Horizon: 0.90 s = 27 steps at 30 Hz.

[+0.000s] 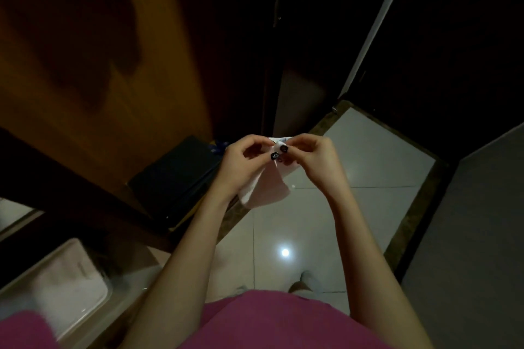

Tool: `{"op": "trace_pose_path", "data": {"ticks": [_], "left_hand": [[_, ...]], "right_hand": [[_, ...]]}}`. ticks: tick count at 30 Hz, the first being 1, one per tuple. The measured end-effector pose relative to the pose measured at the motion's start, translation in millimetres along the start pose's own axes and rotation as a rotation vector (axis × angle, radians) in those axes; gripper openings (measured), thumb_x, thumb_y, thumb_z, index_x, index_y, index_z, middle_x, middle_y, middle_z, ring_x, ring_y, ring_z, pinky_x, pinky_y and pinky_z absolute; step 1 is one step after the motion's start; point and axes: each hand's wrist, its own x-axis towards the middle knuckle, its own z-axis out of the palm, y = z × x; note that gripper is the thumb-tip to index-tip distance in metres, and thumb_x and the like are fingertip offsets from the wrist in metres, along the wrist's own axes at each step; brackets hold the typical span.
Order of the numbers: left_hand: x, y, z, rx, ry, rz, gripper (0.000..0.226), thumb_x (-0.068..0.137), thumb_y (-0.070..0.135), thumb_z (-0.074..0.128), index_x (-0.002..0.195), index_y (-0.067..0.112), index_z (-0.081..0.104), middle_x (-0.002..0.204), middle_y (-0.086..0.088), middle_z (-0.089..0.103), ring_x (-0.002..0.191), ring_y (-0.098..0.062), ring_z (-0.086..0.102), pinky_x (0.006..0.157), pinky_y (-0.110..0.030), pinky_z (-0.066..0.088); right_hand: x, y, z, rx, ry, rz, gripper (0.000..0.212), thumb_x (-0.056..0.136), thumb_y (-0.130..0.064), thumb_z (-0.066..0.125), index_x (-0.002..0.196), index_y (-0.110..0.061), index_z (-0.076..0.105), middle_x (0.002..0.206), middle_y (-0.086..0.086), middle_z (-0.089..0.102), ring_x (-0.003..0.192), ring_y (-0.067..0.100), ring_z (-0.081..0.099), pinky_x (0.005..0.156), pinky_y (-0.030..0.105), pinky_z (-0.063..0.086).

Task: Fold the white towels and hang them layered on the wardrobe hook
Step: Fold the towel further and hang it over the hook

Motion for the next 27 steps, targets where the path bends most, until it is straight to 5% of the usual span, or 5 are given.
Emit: {"op": "trace_pose_path", "data": {"ticks": [9, 14, 18, 21, 27], "left_hand": [[41.5, 32.5, 48.8, -0.068, 0.306, 0.098, 0.022, 0.088, 0.007, 0.068, 0.088, 0.029, 0.068, 0.083, 0.017, 0.070, 0.084, 0.003, 0.066, 0.071, -0.012, 0.049], [51.3, 46.3, 74.1, -0.143, 0.461, 0.109, 0.020, 0.092, 0.002, 0.062, 0.088, 0.022, 0.065, 0.079, 0.014, 0.070, 0.078, 0.002, 0.066, 0.068, -0.014, 0.050], [48.0, 51.2, 88.1, -0.107, 0.556, 0.129, 0.019, 0.093, 0.001, 0.060, 0.087, 0.018, 0.063, 0.083, 0.007, 0.065, 0.079, 0.002, 0.062, 0.071, -0.015, 0.051], [42.0, 50.8, 96.3, -0.016, 0.650, 0.095, 0.022, 0.091, -0.001, 0.062, 0.082, 0.019, 0.059, 0.083, 0.003, 0.062, 0.076, 0.001, 0.060, 0.071, -0.016, 0.050], [28.2, 75.1, 78.9, -0.009, 0.849, 0.234, 0.030, 0.085, -0.001, 0.068, 0.073, 0.026, 0.061, 0.077, 0.012, 0.063, 0.076, 0.000, 0.058, 0.070, -0.017, 0.049]], "right_hand": [[76.1, -22.2, -53.4, -0.300, -0.149, -0.274, 0.008, 0.084, -0.020, 0.076, 0.090, -0.015, 0.077, 0.079, -0.008, 0.053, 0.070, -0.007, 0.050, 0.060, 0.007, 0.038], [107.0, -4.8, -109.4, -0.465, -0.251, -0.252, 0.013, 0.084, -0.036, 0.075, 0.091, -0.026, 0.071, 0.127, -0.004, 0.048, 0.127, 0.012, 0.038, 0.099, 0.028, 0.036], [124.3, 11.7, -142.0, -0.485, -0.383, -0.161, 0.020, 0.086, -0.041, 0.071, 0.079, -0.024, 0.064, 0.100, 0.001, 0.067, 0.085, 0.015, 0.063, 0.065, 0.022, 0.047], [126.6, 8.7, -142.3, -0.434, -0.328, -0.280, 0.025, 0.088, -0.037, 0.070, 0.072, -0.022, 0.056, 0.068, -0.003, 0.060, 0.057, 0.004, 0.053, 0.048, 0.014, 0.036], [121.4, -63.4, -133.4, -0.032, -0.459, -0.590, 0.028, 0.082, -0.028, 0.076, 0.072, -0.028, 0.050, 0.070, -0.008, 0.054, 0.063, 0.003, 0.049, 0.055, 0.019, 0.039]]}}
